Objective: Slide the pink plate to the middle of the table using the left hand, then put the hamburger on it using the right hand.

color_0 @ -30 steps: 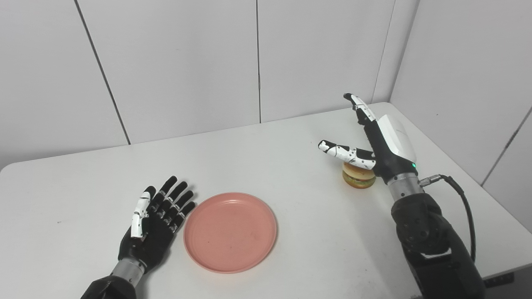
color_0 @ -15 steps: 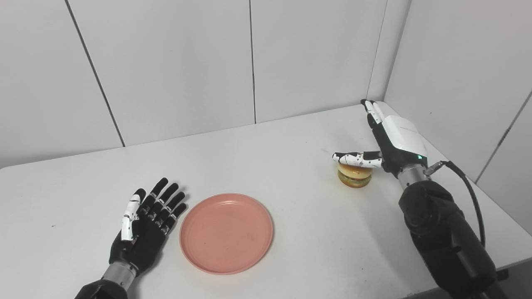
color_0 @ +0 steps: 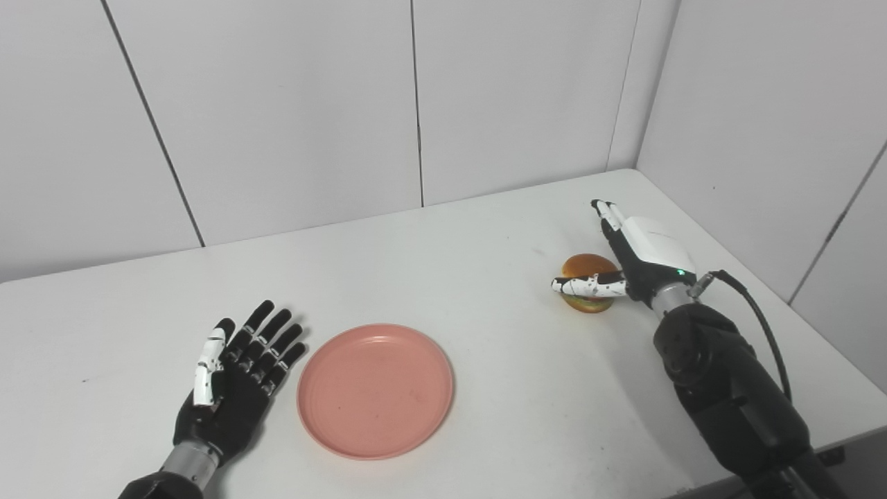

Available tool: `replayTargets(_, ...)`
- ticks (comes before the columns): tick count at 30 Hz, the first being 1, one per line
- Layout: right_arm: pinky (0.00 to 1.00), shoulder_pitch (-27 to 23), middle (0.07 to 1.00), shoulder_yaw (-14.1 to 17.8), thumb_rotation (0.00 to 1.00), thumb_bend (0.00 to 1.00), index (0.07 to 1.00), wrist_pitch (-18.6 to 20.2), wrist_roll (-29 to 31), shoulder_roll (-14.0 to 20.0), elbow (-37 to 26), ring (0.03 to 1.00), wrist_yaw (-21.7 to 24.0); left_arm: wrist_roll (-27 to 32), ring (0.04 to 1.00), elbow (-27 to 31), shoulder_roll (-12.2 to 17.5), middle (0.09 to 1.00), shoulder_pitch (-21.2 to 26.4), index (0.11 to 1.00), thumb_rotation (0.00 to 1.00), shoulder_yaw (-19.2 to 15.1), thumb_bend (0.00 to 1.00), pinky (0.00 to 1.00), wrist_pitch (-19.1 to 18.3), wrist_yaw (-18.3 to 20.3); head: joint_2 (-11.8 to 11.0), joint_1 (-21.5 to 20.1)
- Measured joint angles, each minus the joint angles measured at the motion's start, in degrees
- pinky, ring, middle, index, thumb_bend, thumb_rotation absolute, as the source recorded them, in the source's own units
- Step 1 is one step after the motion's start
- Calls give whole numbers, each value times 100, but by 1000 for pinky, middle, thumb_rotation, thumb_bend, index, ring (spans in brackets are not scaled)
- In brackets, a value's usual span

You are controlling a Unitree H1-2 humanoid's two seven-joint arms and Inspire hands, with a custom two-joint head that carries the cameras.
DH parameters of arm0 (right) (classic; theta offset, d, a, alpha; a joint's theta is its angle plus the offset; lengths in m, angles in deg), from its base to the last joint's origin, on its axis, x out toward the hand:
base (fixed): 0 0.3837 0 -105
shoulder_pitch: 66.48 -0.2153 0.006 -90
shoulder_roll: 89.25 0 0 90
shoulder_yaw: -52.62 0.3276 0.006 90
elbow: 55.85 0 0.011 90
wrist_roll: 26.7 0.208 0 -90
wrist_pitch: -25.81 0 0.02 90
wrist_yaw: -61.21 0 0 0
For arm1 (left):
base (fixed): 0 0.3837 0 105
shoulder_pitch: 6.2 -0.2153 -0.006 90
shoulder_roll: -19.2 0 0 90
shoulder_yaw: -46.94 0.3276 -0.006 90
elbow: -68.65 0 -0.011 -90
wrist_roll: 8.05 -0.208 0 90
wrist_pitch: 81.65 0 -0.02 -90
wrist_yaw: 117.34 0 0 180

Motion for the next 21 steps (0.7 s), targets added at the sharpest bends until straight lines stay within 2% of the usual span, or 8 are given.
replayTargets(12, 775, -160, 984, -229, 620, 954, 975, 4, -1, -2, 546, 924, -17, 64, 927, 74, 113, 929, -24, 921, 1000, 130, 318, 948, -8, -104, 79, 17)
replayTargets(21, 712, -368, 948, -363, 569, 933, 954, 58, 2, 0, 891, 886, 7, 140, 932, 126, 162, 936, -36, 927, 1000, 207, 321, 949, -10, -203, 141, 44)
